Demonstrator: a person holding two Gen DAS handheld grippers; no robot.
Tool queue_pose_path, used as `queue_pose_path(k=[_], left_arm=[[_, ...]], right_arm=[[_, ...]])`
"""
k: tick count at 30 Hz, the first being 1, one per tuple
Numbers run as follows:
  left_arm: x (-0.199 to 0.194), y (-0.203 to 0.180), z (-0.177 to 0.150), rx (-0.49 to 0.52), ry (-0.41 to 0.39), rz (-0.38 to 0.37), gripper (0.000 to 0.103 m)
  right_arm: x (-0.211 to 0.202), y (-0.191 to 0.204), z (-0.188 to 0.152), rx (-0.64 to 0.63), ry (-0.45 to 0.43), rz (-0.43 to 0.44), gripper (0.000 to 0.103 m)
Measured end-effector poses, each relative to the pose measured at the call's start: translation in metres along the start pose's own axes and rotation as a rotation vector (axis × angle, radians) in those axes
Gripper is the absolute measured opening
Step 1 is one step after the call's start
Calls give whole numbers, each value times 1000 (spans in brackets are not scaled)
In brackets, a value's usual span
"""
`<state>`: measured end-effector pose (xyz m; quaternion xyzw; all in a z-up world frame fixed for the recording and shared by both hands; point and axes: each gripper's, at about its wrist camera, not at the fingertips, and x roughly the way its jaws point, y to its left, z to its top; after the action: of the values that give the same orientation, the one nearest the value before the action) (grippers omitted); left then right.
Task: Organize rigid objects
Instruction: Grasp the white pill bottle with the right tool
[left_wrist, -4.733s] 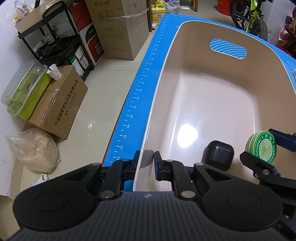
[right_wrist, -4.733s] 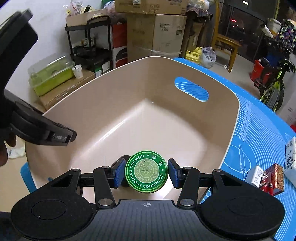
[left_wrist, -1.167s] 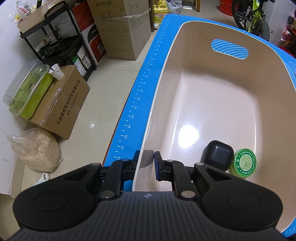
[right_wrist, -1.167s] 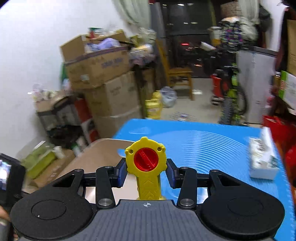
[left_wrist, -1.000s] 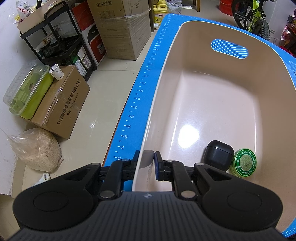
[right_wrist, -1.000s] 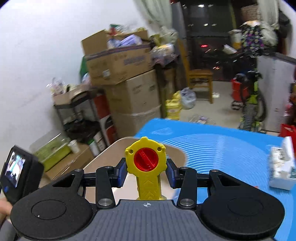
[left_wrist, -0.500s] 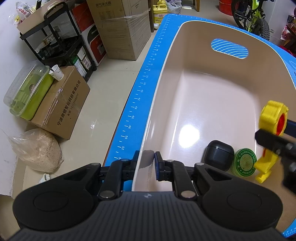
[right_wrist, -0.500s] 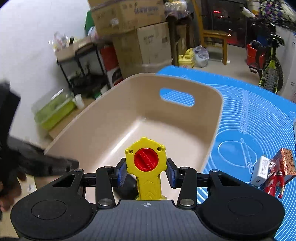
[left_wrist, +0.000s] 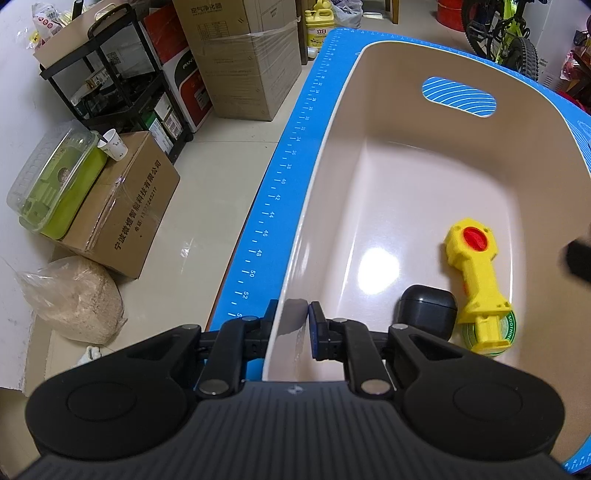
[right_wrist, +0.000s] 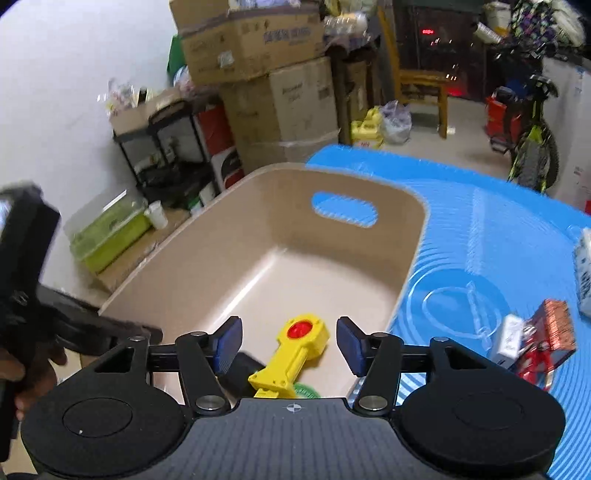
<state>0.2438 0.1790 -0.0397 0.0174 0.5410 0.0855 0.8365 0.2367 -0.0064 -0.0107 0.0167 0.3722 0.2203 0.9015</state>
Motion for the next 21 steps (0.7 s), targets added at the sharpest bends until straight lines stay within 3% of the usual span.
queue_pose_path(k=[5, 10, 16, 21], left_arm=[[0, 1, 0, -3, 1, -1, 18], [0, 1, 0, -4, 2, -1, 18], [1, 2, -1, -10, 3, -4, 18], [1, 2, -1, -8, 2, -3, 18]], right_arm=[[-35, -22, 6, 26, -65, -32, 69], [-51, -52, -1, 51, -65, -134, 71], [-46, -98, -19, 103, 14, -280, 71], [-28, -129, -40, 155, 126, -332, 71]])
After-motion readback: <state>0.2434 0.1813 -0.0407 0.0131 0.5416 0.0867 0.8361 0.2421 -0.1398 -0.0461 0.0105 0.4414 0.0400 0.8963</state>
